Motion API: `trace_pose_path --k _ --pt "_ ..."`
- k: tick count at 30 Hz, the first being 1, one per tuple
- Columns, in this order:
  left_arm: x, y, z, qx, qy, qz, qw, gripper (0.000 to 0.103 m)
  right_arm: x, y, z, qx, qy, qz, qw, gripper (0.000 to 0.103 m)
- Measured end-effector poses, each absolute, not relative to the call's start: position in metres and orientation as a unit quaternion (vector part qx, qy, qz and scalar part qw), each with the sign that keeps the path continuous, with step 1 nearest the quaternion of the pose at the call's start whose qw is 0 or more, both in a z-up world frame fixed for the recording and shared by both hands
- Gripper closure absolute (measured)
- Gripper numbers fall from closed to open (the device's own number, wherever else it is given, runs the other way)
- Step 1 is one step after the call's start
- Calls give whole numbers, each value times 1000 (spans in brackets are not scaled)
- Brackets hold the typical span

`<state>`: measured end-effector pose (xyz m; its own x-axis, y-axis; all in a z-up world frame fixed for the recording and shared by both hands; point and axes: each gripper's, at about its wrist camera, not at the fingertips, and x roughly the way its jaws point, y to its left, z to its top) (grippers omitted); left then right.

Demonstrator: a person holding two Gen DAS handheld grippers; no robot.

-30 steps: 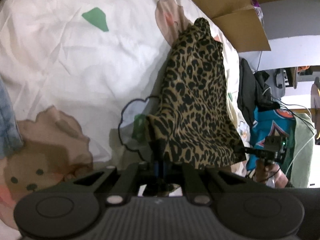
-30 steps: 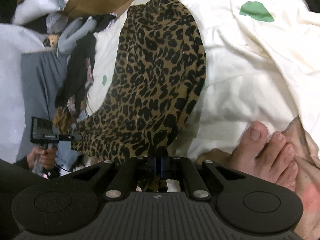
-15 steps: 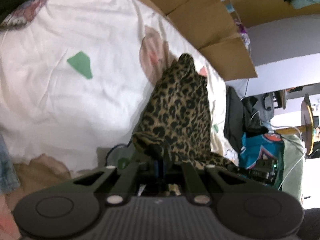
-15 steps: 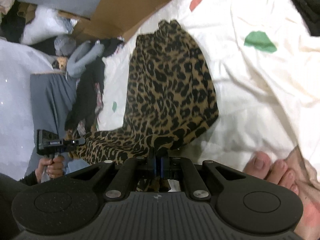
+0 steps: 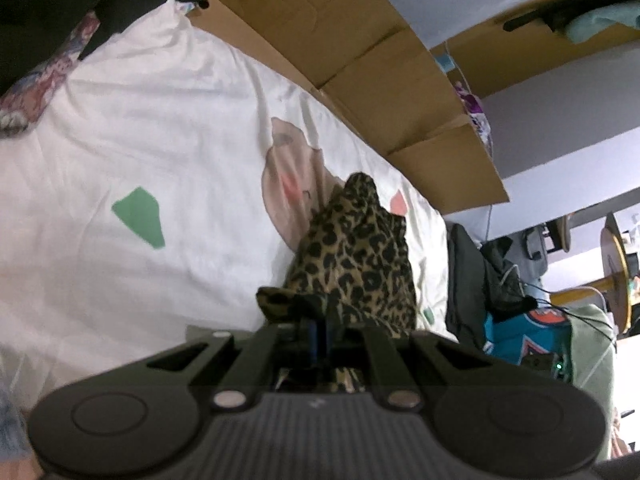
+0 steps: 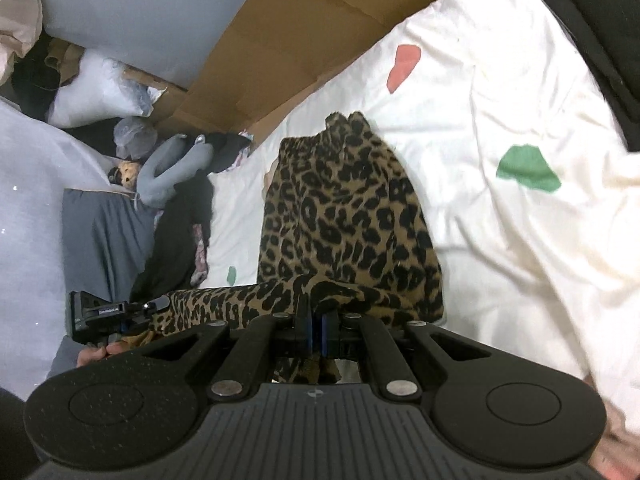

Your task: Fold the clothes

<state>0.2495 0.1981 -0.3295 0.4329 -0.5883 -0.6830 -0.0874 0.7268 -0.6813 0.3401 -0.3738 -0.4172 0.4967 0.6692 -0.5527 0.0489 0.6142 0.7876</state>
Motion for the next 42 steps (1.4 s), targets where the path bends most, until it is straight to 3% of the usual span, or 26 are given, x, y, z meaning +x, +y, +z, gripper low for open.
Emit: trace_pose_path --k 20,33,42 --pt "315 179 -373 -284 518 -126 797 99 388 -371 -443 355 475 147 792 100" --pt "327 176 -365 -273 500 -128 812 99 402 -374 -437 344 463 153 802 100" --pt "337 168 -404 -246 531 -106 804 99 414 -371 -476 343 483 131 795 100"
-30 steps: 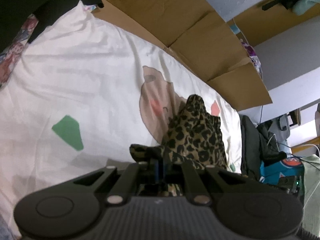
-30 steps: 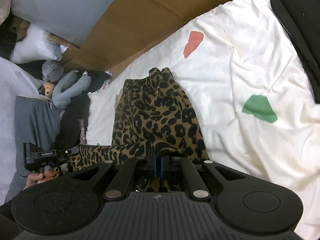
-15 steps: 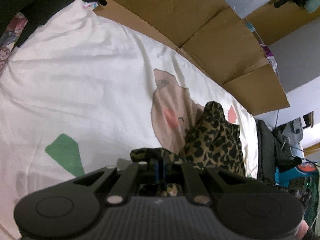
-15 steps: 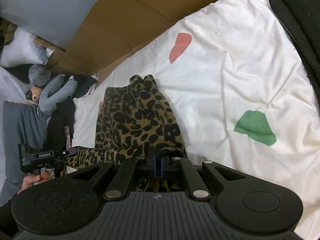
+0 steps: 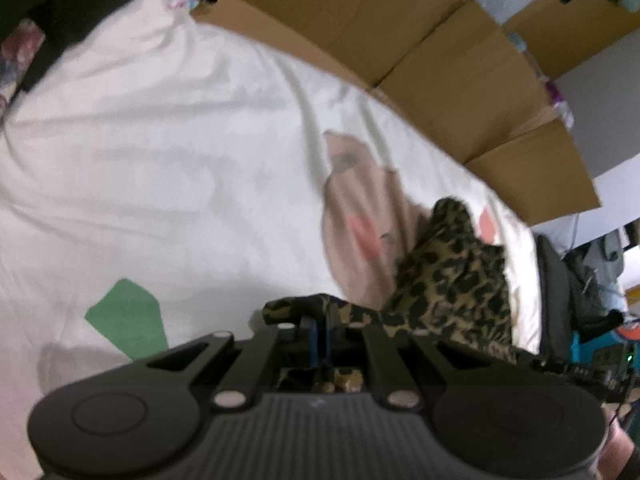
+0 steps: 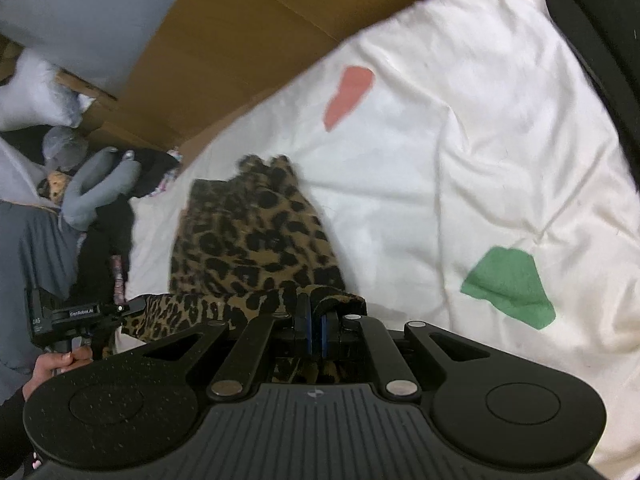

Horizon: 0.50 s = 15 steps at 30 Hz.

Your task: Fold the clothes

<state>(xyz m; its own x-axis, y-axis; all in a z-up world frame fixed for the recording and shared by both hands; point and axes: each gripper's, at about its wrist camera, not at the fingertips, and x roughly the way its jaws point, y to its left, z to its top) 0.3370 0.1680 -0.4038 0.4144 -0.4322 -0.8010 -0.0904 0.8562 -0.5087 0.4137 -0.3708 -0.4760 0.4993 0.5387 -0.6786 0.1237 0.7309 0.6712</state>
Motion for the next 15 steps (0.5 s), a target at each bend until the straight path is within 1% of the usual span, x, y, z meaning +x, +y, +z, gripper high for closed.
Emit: trace_pose_path --k 3,5,6,7,8,9,10,11,13,15 --pt "339 168 -410 -256 534 -108 798 99 414 -373 -482 359 489 126 785 100" --pt "339 172 -411 -271 533 -112 794 96 414 -375 -482 372 492 125 777 98" --pt "337 175 -410 -278 531 -116 792 94 413 -376 -480 378 493 126 773 97" --pt "336 177 -410 -285 528 -119 791 88 411 -377 -479 386 491 131 770 96" --pt "335 179 -409 -291 526 -122 790 82 409 -377 -478 395 488 137 766 87" --pt "333 180 -409 -297 526 -127 787 76 407 -378 -477 403 485 143 763 70" --pt "332 180 -409 -304 526 -130 784 63 405 -379 -476 411 483 149 759 65" --pt "331 180 -410 -308 526 -133 781 53 403 -379 -475 419 480 155 755 60" --pt "328 178 -412 -310 527 -136 779 50 399 -379 -475 430 477 162 749 60" --pt "327 176 -414 -308 534 -139 775 50 397 -376 -478 429 484 160 746 60"
